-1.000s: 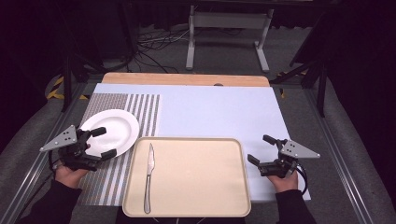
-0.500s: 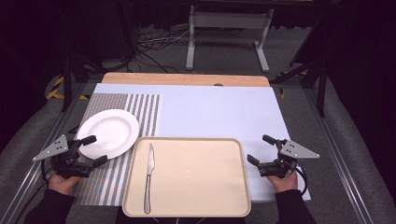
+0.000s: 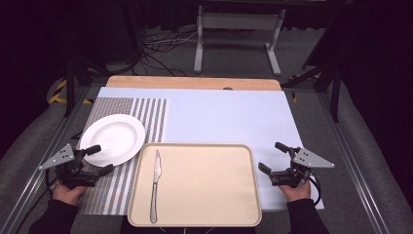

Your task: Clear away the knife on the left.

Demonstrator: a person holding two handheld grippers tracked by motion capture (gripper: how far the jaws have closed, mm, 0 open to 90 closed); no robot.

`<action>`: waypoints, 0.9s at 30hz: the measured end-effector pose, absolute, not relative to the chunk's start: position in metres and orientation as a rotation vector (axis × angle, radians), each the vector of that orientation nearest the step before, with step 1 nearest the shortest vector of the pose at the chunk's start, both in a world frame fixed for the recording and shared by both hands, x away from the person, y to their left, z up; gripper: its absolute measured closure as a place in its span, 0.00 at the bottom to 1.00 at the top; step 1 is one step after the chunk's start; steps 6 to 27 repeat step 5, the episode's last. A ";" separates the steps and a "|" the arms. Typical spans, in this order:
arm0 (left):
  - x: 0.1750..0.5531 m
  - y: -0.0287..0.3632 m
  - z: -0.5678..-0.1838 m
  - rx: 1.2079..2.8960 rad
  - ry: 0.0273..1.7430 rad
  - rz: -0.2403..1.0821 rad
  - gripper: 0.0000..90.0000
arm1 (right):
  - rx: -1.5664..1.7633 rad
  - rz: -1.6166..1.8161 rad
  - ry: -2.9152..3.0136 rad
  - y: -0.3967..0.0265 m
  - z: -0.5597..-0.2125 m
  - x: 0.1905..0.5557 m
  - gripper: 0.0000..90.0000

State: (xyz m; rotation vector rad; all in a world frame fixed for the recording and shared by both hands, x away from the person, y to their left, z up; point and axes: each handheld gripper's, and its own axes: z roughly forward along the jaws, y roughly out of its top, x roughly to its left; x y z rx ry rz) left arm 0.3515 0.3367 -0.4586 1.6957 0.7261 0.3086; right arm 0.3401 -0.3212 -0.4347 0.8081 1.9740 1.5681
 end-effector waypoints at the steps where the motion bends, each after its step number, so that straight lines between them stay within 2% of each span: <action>1: 0.351 0.337 -0.458 1.692 0.726 0.313 0.02 | 0.808 1.567 1.975 -0.321 -0.435 0.340 0.01; 27: 0.351 0.338 -0.457 1.683 0.717 0.320 0.01 | 0.806 1.568 1.974 -0.321 -0.434 0.340 0.01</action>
